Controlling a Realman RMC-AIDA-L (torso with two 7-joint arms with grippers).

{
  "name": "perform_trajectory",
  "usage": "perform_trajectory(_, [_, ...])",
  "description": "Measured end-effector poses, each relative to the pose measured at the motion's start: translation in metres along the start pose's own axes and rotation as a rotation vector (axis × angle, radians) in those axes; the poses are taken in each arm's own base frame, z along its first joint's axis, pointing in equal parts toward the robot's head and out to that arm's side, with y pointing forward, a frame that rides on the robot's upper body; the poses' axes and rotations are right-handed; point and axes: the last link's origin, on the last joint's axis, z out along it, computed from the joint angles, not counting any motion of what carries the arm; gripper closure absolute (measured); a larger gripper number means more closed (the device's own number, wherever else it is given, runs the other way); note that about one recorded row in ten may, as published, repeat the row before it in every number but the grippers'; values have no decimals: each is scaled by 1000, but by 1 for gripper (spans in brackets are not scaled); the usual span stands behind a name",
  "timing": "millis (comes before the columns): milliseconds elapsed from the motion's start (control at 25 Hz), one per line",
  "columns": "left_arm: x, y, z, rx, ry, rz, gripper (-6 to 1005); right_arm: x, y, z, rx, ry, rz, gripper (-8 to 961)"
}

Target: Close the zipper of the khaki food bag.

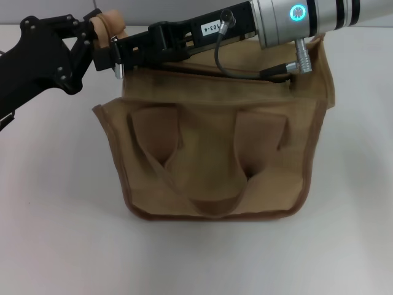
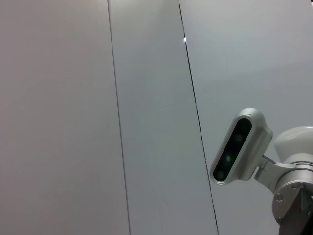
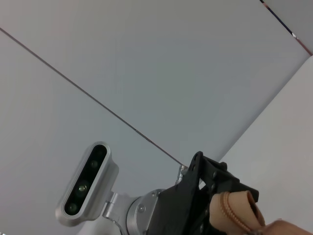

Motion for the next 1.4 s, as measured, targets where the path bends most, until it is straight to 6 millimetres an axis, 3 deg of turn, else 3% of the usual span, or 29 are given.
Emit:
perform_trajectory(200, [0,-1,2,1,2,-2,984,-1,-1,0,8,-5,0,309])
perform_trajectory(400, [1,-1,3,0,7,-2,984,-2,-2,0,16,-9,1,503])
perform_trajectory(840, [1,0,2,-3,7,-4,983,-3,-5,1,35,-14,6,767])
perform_trajectory(1160, [0,0,-1,9,7,-6,983,0,-5,2,37,0,7,906])
perform_trajectory(1400, [-1,0,-3,29,14,-15,984,1,-6,1,35,1,9,945])
